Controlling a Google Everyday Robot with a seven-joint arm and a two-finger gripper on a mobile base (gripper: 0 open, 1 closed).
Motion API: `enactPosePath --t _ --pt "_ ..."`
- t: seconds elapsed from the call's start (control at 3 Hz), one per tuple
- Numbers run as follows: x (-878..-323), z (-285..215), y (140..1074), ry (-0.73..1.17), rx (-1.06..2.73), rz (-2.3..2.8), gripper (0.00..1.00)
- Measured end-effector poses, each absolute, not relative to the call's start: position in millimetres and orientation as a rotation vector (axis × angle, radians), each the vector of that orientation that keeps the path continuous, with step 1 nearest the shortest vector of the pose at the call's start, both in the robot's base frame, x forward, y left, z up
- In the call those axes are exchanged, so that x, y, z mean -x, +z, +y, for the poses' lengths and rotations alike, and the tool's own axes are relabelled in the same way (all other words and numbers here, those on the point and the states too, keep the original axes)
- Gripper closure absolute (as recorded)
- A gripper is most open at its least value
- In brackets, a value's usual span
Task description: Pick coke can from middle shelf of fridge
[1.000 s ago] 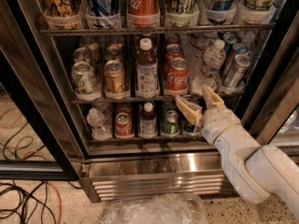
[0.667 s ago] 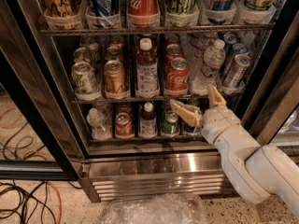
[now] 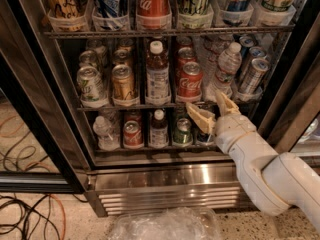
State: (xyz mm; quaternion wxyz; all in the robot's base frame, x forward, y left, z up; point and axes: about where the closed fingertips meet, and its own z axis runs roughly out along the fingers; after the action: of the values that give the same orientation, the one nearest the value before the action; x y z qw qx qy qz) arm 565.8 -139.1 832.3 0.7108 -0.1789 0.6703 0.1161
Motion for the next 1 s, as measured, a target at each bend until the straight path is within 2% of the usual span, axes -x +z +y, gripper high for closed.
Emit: enactPosePath --t 0.33,0.67,1.0 --pt "-569 -136 831 0.262 0.406 1.492 0.31" --pt "-609 -109 837 0.265 0.426 1.478 0.29" --pt "-619 -110 839 0.26 0.413 1.478 0.28"
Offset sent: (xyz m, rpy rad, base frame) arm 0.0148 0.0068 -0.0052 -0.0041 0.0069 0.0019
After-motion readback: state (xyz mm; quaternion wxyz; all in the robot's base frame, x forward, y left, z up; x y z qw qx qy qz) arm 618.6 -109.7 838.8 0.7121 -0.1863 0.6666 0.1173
